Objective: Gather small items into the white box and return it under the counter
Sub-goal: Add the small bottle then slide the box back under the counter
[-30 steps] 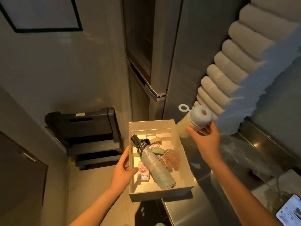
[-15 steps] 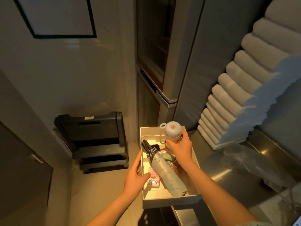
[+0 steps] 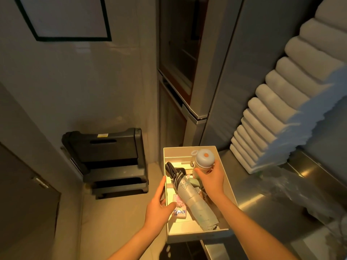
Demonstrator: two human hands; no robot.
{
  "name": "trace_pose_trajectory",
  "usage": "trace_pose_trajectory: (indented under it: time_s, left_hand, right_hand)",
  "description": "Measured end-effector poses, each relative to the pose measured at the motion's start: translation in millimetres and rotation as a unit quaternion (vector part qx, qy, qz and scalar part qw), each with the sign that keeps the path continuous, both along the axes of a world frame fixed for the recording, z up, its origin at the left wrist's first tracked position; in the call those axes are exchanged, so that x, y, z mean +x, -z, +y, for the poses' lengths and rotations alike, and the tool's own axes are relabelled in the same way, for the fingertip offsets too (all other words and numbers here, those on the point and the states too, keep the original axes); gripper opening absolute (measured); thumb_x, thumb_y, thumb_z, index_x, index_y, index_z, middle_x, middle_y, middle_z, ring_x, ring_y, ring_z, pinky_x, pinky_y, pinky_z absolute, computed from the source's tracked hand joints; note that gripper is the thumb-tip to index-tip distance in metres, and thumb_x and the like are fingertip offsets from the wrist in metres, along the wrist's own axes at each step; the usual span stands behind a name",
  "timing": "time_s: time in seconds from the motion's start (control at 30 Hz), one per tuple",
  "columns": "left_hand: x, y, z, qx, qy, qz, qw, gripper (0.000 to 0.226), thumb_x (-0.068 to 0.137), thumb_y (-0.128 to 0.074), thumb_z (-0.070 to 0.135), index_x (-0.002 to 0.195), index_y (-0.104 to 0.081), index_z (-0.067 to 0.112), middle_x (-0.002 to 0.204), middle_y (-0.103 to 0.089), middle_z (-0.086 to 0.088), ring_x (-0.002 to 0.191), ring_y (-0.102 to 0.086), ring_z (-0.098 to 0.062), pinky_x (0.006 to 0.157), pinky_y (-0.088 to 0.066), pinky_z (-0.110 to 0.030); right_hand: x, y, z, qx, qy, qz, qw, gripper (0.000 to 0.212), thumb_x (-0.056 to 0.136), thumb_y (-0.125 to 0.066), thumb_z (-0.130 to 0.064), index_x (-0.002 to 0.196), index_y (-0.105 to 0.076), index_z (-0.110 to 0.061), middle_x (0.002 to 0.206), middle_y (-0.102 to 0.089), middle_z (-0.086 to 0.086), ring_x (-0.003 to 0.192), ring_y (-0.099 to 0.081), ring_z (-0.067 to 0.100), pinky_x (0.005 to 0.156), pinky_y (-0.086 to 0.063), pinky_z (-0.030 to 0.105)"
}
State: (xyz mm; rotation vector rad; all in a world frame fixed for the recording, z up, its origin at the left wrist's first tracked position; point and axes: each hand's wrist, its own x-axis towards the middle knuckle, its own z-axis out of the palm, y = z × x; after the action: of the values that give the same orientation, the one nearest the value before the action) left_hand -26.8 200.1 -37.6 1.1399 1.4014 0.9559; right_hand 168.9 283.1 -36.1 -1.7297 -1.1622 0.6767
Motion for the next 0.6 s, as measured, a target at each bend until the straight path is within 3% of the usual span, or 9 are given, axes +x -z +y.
trace_pose_trajectory:
  time_s: [0.1, 0.3, 0.4, 0.5, 0.6]
  left_hand:
    - [-1, 1, 0, -0.002, 0.001, 0.004, 1.0, 0.086, 0.078, -0.073, 0.002, 0.135, -0.031, 0.051, 0.112, -0.047, 0.038, 0.089, -0.046, 0.033, 0.06, -0.045, -0.001]
    - [0, 0, 0, -0.001, -0.001, 0.008, 1.0, 0.085, 0.079, -0.073, 0.002, 0.133, -0.032, 0.051, 0.113, -0.046, 0.038, 0.09, -0.05, 0.028, 0.062, -0.046, -0.001]
    - [0, -1, 0, 0.003, 0.004, 0.008, 1.0, 0.084, 0.079, -0.073, 0.003, 0.134, -0.031, 0.051, 0.114, -0.047, 0.036, 0.092, -0.051, 0.027, 0.065, -0.048, -0.002]
    - [-1, -2, -1, 0.002, 0.003, 0.001, 1.0, 0.084, 0.079, -0.072, 0.001, 0.134, -0.031, 0.05, 0.115, -0.049, 0.033, 0.094, -0.054, 0.023, 0.066, -0.051, -0.008]
    - [-2, -3, -2, 0.003, 0.001, -0.001, 1.0, 0.085, 0.079, -0.072, 0.001, 0.133, -0.031, 0.052, 0.115, -0.051, 0.033, 0.095, -0.059, 0.012, 0.071, -0.055, -0.015]
  right_hand:
    - [5, -2, -3, -0.002, 0.006, 0.009, 1.0, 0.069, 0.069, -0.083, -0.03, 0.127, -0.046, -0.026, 0.118, -0.059, -0.008, 0.104, -0.059, 0.014, 0.088, -0.051, 0.028]
    - [3, -11, -2, -0.019, -0.015, -0.07, 0.997, 0.048, 0.071, -0.078, -0.043, 0.107, -0.048, -0.037, 0.093, -0.058, -0.017, 0.079, -0.061, 0.004, 0.066, -0.046, 0.014]
    - [-2, -17, 4, -0.033, -0.036, -0.116, 0.992, 0.04, 0.074, -0.075, -0.044, 0.101, -0.046, -0.037, 0.084, -0.055, -0.019, 0.069, -0.058, 0.001, 0.053, -0.035, 0.007]
    - [-2, -19, 11, -0.047, -0.037, -0.123, 0.991, 0.041, 0.074, -0.075, -0.043, 0.102, -0.046, -0.034, 0.085, -0.055, -0.017, 0.067, -0.056, 0.002, 0.052, -0.033, 0.008]
    - [3, -14, 12, -0.053, -0.028, -0.105, 0.993, 0.044, 0.077, -0.073, -0.043, 0.111, -0.049, -0.028, 0.097, -0.061, -0.008, 0.079, -0.061, 0.011, 0.058, -0.042, 0.012]
